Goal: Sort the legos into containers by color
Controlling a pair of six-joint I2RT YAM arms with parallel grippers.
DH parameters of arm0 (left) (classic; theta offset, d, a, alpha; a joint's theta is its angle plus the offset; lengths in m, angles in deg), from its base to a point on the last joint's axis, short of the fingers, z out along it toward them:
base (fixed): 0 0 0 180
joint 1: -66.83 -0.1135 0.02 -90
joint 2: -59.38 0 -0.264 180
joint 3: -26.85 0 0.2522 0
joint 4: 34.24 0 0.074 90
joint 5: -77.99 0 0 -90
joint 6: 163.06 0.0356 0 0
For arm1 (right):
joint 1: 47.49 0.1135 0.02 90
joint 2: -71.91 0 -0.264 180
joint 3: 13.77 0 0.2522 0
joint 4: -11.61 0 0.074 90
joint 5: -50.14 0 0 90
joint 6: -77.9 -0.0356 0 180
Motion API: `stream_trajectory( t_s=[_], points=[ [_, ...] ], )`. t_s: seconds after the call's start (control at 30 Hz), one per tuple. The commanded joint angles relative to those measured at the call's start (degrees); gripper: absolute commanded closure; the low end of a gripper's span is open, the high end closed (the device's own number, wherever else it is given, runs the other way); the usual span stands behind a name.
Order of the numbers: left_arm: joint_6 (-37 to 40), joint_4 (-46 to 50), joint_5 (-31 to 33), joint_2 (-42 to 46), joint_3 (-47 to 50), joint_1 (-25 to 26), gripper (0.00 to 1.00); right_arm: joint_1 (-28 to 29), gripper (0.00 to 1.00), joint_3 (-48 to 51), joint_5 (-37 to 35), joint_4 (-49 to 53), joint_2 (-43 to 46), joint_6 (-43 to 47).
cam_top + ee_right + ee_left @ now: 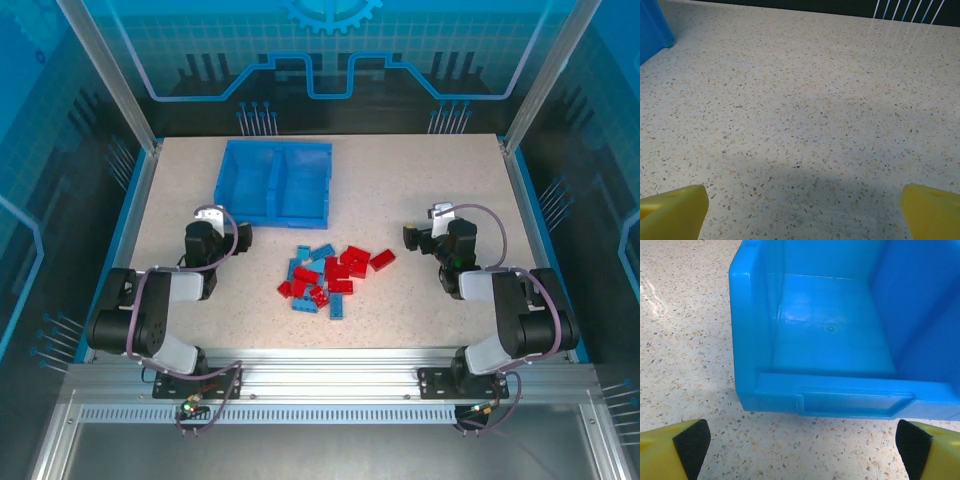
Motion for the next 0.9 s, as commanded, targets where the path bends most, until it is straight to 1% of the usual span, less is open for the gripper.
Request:
stream_trajectory(
  t_s=[0.0, 0.47, 0.5, 0.57, 0.67, 0.73, 0.77, 0.8, 0.87],
  points=[
    [-0.2, -2.2, -1.5, -0.1, -0.3, -0.4, 0.01, -0.6, 0.0, -1.0, 0.7, 0.2, 0.0, 0.5],
    [-0.3, -2.1, -1.6, -0.2, -0.4, -0.4, 0.01, -0.6, 0.0, -1.2, 0.2, 0.3, 0.6, 0.4],
    [-0.3, -2.2, -1.6, -0.1, -0.4, -0.4, 0.01, -0.5, 0.0, -1.8, -1.1, 3.5, 3.0, -0.1],
    [-0.3, -2.2, -1.5, -0.1, -0.3, -0.4, 0.01, -0.3, 0.0, -4.1, -5.1, 13.3, 8.9, -2.5],
    [-0.5, -0.9, -1.0, 0.3, -0.8, -0.5, 0.01, 0.5, 0.0, -7.5, -12.1, 29.8, 18.4, -10.4],
    [-0.9, -0.2, 0.2, 1.0, -1.1, -0.4, 0.01, 1.1, 0.0, -11.3, -16.0, 45.3, 24.6, -19.5],
    [-1.2, 0.5, 1.3, 1.4, -1.2, -0.2, 0.01, 1.2, 0.0, -13.2, -15.7, 53.5, 26.4, -23.5],
    [-1.6, 0.8, 2.7, 2.4, -0.9, -0.2, 0.01, 1.2, 0.0, -14.9, -13.4, 60.0, 28.3, -26.0],
    [-3.1, 3.3, 7.8, 5.8, -0.8, 0.5, 0.01, 2.0, 0.0, -16.8, -6.4, 67.6, 31.5, -27.4]
  ],
)
